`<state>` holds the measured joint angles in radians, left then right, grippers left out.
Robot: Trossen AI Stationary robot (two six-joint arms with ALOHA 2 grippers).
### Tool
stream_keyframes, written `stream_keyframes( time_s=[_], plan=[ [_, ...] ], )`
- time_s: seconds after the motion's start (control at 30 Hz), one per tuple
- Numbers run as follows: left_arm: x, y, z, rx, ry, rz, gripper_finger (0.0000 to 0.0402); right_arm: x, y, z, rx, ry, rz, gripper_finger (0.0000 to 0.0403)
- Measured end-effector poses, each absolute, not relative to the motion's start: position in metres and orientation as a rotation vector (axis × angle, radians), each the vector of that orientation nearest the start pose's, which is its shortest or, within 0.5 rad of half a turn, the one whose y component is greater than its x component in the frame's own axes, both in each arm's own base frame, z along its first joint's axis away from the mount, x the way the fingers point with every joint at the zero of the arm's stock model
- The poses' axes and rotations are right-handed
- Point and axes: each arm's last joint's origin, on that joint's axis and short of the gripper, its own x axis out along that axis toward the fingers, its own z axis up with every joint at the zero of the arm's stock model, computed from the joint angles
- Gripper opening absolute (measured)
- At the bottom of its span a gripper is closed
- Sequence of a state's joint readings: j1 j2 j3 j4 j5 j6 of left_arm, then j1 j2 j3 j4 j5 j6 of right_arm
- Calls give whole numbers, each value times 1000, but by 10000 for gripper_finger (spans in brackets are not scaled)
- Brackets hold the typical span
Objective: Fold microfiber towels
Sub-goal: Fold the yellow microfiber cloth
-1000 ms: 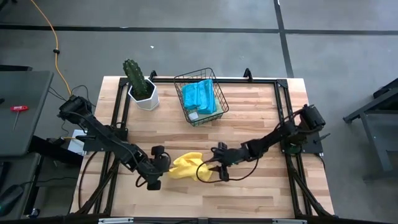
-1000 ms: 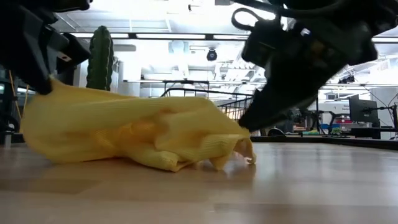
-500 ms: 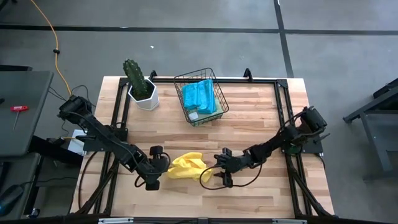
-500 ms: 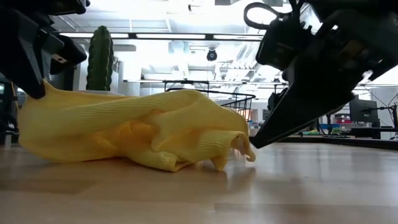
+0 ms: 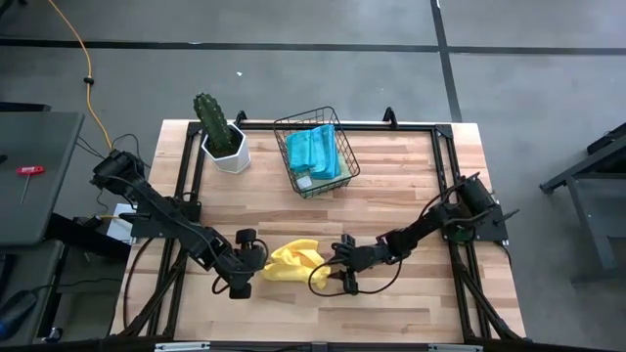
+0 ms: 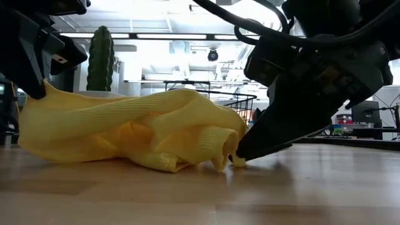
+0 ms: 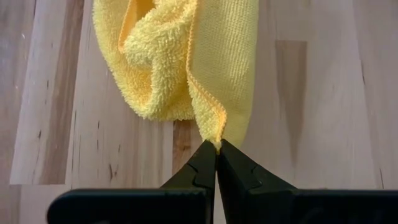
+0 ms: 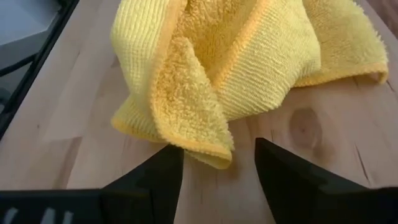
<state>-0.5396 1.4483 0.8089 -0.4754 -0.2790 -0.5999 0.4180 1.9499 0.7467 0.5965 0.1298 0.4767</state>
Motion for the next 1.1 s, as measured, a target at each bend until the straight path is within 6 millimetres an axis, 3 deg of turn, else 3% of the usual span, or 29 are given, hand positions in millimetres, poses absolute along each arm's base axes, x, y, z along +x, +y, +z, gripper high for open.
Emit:
stream_keyframes(
  time_s=[0.17, 0.37, 0.47, 0.7, 0.87, 1.1],
  plan=[
    [228, -128, 181, -95, 1046, 83, 0, 313, 135, 86, 288, 645, 141, 148],
    [229, -125, 182, -55, 1011, 144, 0, 308, 135, 90, 277, 716, 178, 16],
    [228, -124, 183, -40, 1003, 165, 0, 301, 137, 100, 260, 753, 220, 14],
    [228, -122, 192, -5, 971, 179, 0, 275, 141, 147, 171, 770, 172, 2],
    [228, -125, 228, 107, 899, 233, 0, 254, 140, 194, 90, 739, 103, 1],
    [222, -118, 306, 285, 778, 308, 0, 245, 132, 279, -83, 727, -88, 0]
  ],
)
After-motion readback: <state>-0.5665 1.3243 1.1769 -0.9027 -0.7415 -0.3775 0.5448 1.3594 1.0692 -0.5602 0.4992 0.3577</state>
